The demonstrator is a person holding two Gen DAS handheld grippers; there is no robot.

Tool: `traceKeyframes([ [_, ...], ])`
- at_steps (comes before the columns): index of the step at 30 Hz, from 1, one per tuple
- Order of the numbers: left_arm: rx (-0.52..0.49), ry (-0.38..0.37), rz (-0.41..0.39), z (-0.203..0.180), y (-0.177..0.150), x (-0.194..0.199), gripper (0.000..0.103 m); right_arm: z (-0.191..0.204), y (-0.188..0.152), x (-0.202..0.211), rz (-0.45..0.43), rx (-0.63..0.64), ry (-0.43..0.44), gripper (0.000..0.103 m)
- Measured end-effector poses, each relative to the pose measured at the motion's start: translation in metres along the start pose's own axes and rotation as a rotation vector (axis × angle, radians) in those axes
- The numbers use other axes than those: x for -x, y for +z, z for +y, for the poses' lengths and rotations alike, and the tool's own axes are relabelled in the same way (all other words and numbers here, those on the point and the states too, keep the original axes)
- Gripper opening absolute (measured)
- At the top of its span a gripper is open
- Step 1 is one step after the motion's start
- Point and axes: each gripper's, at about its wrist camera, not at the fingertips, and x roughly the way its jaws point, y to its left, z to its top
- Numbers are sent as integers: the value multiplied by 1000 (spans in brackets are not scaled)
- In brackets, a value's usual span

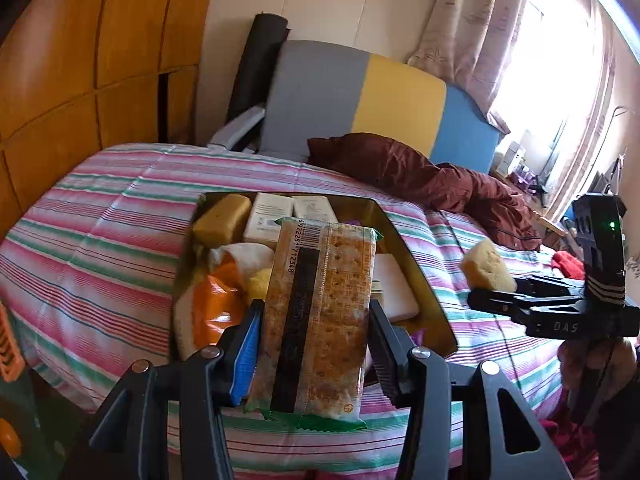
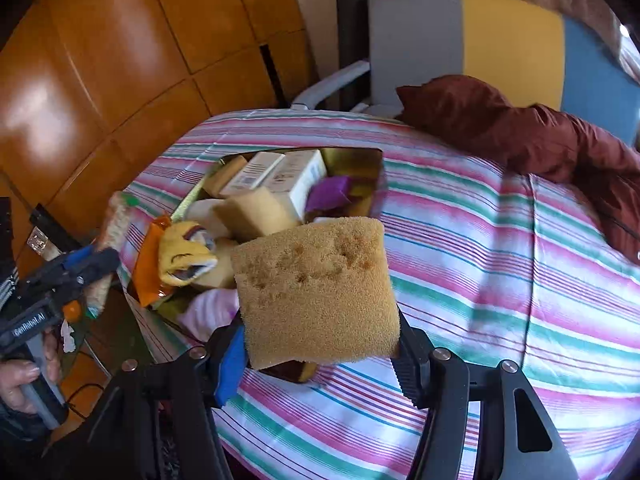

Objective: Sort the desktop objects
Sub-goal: 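Lower the sponge and cracker pack into the gold tray and open both grippers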

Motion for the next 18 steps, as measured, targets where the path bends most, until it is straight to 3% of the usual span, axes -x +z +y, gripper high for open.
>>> traceKeyframes([
  [6,33,-114,13,-21,9,-25,50,0,21,-13,-8,-16,-5,63],
  [18,23,-77,42,-35,10,-69,50,-12,77,-51,16,-83,48,64],
])
